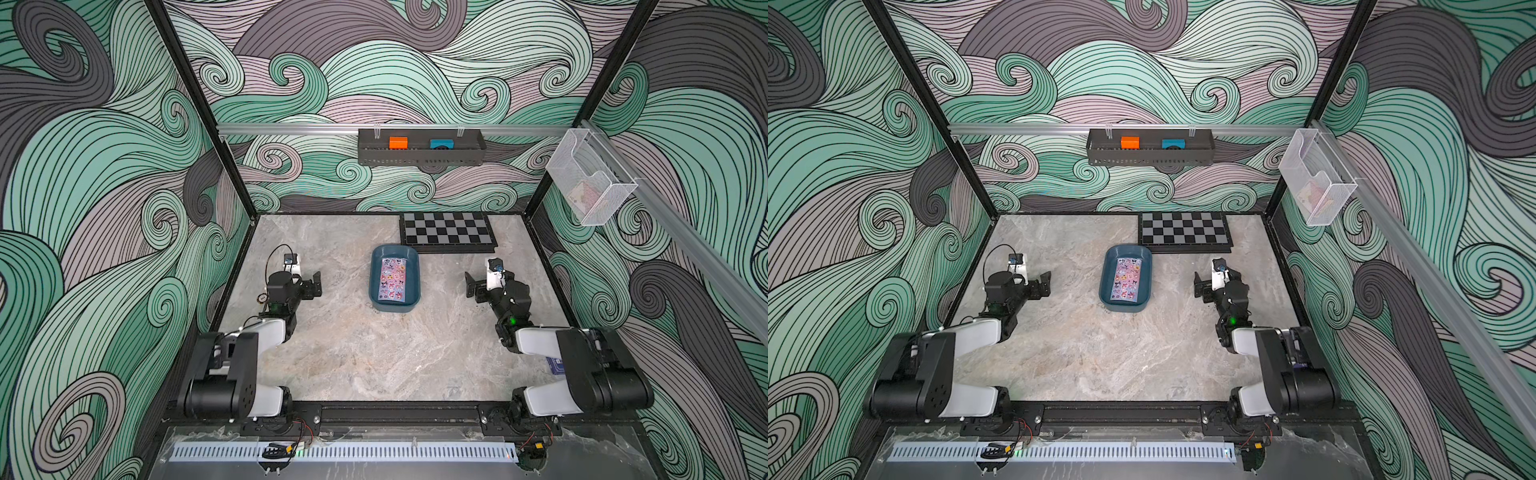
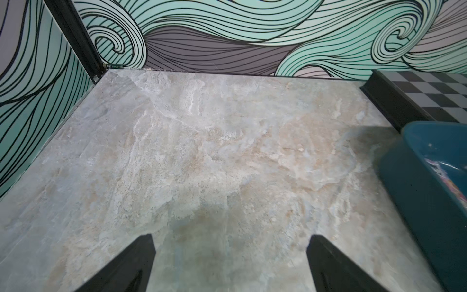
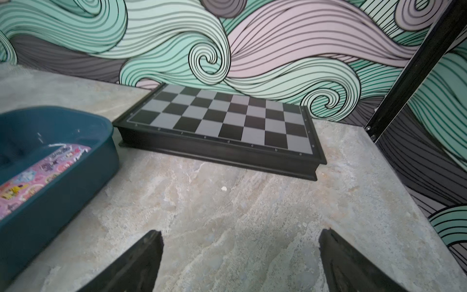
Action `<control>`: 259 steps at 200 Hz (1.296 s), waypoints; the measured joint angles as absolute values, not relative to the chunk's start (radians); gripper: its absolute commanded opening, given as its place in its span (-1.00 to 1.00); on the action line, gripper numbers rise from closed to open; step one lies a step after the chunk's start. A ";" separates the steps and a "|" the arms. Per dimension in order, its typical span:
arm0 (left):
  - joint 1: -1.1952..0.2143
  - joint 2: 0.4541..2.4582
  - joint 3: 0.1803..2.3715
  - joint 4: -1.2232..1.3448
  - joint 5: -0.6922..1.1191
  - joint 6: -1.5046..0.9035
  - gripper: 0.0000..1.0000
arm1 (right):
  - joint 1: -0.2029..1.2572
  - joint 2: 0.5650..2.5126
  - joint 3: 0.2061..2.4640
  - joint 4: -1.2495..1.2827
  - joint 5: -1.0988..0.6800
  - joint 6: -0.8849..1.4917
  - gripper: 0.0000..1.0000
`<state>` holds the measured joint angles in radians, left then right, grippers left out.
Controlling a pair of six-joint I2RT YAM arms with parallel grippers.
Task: Take the stickers out of the storage box
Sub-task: Move the storage box to the center of the board.
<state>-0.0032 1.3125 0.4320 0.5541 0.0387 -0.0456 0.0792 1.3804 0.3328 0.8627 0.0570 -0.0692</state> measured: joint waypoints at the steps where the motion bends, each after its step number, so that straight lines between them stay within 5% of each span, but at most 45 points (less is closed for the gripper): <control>1: -0.003 1.308 0.434 0.548 0.039 -0.046 0.97 | 0.079 1.376 0.335 0.854 0.057 -0.066 0.98; 76: -0.007 1.260 0.693 0.107 0.132 -0.395 0.97 | 0.223 1.147 0.787 0.019 -0.059 0.235 0.98; 162: -0.022 1.497 0.966 -0.252 0.472 -0.587 0.96 | 0.672 1.752 1.451 -0.606 -0.002 0.475 0.98; 203: -0.025 1.542 1.044 -0.357 0.525 -0.569 0.94 | 0.696 1.980 1.636 -0.757 0.038 0.495 0.98; 259: -0.117 1.702 1.109 -0.371 0.593 -0.569 0.83 | 0.673 2.027 1.674 -0.829 0.076 0.496 0.98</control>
<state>-0.1173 1.7023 1.1091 -0.3710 0.5926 -0.5694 0.6731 2.0270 1.6737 -0.8288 0.0761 0.4961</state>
